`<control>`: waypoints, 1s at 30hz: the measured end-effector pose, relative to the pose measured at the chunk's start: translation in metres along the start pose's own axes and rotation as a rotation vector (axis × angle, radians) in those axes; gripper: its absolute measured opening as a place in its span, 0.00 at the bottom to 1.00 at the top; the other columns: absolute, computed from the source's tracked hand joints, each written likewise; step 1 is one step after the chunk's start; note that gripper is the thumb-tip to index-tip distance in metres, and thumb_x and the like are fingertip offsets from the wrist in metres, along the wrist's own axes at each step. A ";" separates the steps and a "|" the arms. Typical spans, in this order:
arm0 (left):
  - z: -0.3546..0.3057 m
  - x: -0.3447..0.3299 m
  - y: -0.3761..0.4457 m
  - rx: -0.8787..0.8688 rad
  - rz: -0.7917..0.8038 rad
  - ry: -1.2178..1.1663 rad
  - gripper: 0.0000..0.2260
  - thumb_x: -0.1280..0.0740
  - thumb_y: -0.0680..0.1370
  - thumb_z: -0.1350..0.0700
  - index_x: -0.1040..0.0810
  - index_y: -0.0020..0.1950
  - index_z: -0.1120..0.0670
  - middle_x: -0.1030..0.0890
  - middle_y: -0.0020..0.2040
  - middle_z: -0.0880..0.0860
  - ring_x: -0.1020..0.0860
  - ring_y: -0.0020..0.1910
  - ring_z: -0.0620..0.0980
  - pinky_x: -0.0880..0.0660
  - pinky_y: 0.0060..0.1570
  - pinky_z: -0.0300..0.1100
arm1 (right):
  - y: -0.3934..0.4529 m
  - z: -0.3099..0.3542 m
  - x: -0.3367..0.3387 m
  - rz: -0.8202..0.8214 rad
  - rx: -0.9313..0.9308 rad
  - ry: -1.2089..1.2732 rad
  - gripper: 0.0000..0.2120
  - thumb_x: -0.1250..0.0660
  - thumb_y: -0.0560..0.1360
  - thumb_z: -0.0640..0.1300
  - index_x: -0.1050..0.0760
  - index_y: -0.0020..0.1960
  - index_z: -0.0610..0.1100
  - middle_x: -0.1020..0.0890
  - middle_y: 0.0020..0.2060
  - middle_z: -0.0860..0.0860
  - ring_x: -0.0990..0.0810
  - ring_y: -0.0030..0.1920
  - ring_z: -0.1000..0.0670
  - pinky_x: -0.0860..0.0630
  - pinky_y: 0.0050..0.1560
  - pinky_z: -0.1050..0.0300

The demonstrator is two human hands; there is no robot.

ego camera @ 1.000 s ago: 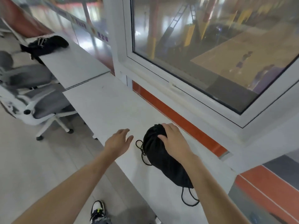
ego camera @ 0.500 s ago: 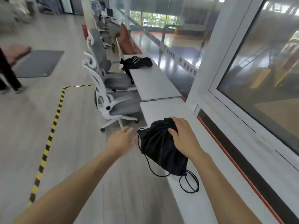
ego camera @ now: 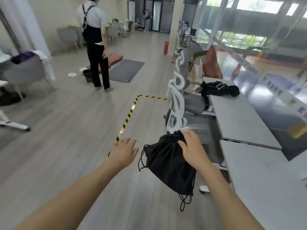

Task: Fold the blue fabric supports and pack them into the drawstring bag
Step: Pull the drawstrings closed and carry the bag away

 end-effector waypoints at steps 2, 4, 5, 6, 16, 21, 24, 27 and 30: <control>0.044 0.005 0.015 0.058 -0.001 0.008 0.21 0.46 0.84 0.41 0.30 0.73 0.48 0.25 0.69 0.51 0.24 0.66 0.57 0.26 0.61 0.54 | 0.046 0.026 -0.033 0.042 0.066 -0.014 0.18 0.39 0.85 0.47 0.31 0.74 0.45 0.28 0.66 0.50 0.32 0.68 0.49 0.35 0.71 0.55; 0.089 0.009 0.033 0.131 -0.004 0.017 0.20 0.46 0.84 0.41 0.30 0.72 0.48 0.25 0.68 0.52 0.24 0.65 0.57 0.27 0.61 0.53 | 0.094 0.053 -0.068 0.093 0.124 -0.018 0.18 0.40 0.85 0.47 0.31 0.74 0.46 0.28 0.66 0.50 0.32 0.67 0.48 0.35 0.69 0.55; 0.111 0.010 0.042 0.178 -0.004 0.021 0.20 0.46 0.84 0.41 0.30 0.73 0.48 0.25 0.69 0.51 0.25 0.66 0.57 0.27 0.61 0.53 | 0.118 0.068 -0.088 0.124 0.158 -0.003 0.18 0.40 0.85 0.48 0.31 0.74 0.46 0.28 0.65 0.51 0.32 0.67 0.49 0.35 0.69 0.55; 0.133 0.011 0.051 0.226 -0.007 0.028 0.21 0.46 0.84 0.41 0.31 0.74 0.47 0.26 0.70 0.51 0.25 0.67 0.56 0.28 0.62 0.53 | 0.141 0.083 -0.107 0.159 0.195 0.018 0.18 0.40 0.85 0.48 0.31 0.74 0.47 0.28 0.64 0.52 0.31 0.66 0.49 0.34 0.68 0.56; 0.345 0.039 0.088 0.710 -0.066 -0.008 0.22 0.45 0.84 0.41 0.31 0.75 0.49 0.27 0.71 0.53 0.26 0.67 0.59 0.29 0.62 0.54 | 0.332 0.250 -0.268 0.468 0.591 0.134 0.18 0.39 0.85 0.47 0.31 0.73 0.46 0.28 0.67 0.51 0.33 0.69 0.49 0.33 0.70 0.54; 0.427 0.054 0.067 0.930 -0.101 -0.044 0.23 0.46 0.84 0.40 0.32 0.76 0.48 0.28 0.73 0.53 0.27 0.68 0.59 0.30 0.65 0.54 | 0.393 0.348 -0.337 0.542 0.759 0.139 0.18 0.39 0.84 0.47 0.31 0.74 0.46 0.27 0.67 0.50 0.31 0.69 0.47 0.33 0.70 0.54; 0.477 0.064 0.053 1.036 -0.127 -0.051 0.24 0.47 0.84 0.38 0.33 0.76 0.48 0.27 0.72 0.53 0.27 0.68 0.59 0.31 0.65 0.54 | 0.420 0.410 -0.381 0.564 0.853 0.132 0.19 0.37 0.83 0.46 0.29 0.73 0.44 0.25 0.67 0.47 0.30 0.68 0.45 0.34 0.68 0.55; 0.538 0.067 0.043 1.112 -0.131 -0.040 0.24 0.47 0.84 0.38 0.32 0.76 0.47 0.28 0.72 0.53 0.27 0.69 0.58 0.30 0.65 0.54 | 0.446 0.473 -0.425 0.570 0.928 0.106 0.19 0.36 0.83 0.46 0.29 0.73 0.44 0.24 0.66 0.47 0.28 0.67 0.44 0.32 0.68 0.51; 0.610 0.075 0.039 1.164 -0.133 -0.033 0.24 0.48 0.84 0.37 0.32 0.75 0.47 0.27 0.71 0.52 0.27 0.68 0.58 0.30 0.64 0.54 | 0.471 0.535 -0.464 0.557 0.996 0.097 0.19 0.37 0.83 0.47 0.29 0.73 0.45 0.23 0.67 0.48 0.27 0.67 0.43 0.31 0.68 0.49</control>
Point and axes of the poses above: each hand's wrist, its own y-axis towards the middle knuckle, its own x-axis out of the back of the hand, z = x × y, the point moved 9 cm from there along y, towards the middle knuckle
